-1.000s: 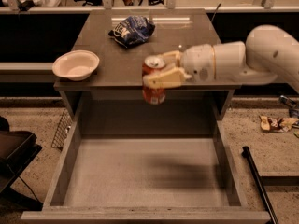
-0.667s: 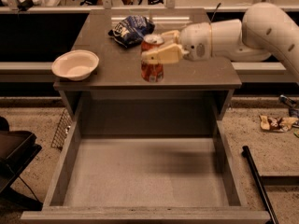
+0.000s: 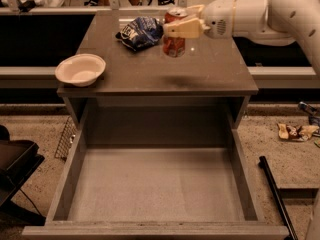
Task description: Pick coke can from top drawer and place on counter
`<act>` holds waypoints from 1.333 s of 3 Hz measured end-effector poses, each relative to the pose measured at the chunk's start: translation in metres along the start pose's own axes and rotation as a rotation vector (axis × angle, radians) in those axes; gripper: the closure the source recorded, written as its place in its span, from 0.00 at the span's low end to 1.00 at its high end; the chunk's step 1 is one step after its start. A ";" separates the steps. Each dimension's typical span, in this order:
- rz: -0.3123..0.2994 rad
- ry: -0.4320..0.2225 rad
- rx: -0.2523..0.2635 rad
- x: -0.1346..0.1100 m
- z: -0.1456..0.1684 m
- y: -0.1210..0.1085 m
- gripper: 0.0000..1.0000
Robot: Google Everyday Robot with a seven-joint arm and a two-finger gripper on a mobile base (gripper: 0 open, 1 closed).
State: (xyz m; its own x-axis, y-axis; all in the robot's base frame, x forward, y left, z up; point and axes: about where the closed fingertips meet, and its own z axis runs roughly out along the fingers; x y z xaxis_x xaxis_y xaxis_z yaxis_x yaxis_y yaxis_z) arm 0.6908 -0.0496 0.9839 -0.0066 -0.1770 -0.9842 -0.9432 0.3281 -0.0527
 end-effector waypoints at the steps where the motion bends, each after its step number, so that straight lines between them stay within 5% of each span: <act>1: -0.009 -0.018 0.192 0.014 -0.045 -0.036 1.00; 2: 0.008 -0.007 0.319 0.049 -0.076 -0.049 1.00; 4: 0.034 0.079 0.376 0.108 -0.076 -0.060 1.00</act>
Offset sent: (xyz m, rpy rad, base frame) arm 0.0184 -0.1551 -0.0666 -0.0011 -0.0560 -0.4850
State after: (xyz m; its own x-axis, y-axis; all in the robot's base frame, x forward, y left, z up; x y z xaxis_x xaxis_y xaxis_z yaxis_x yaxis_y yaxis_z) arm 0.7211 -0.1590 0.8934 -0.0755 -0.2263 -0.9711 -0.7542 0.6500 -0.0929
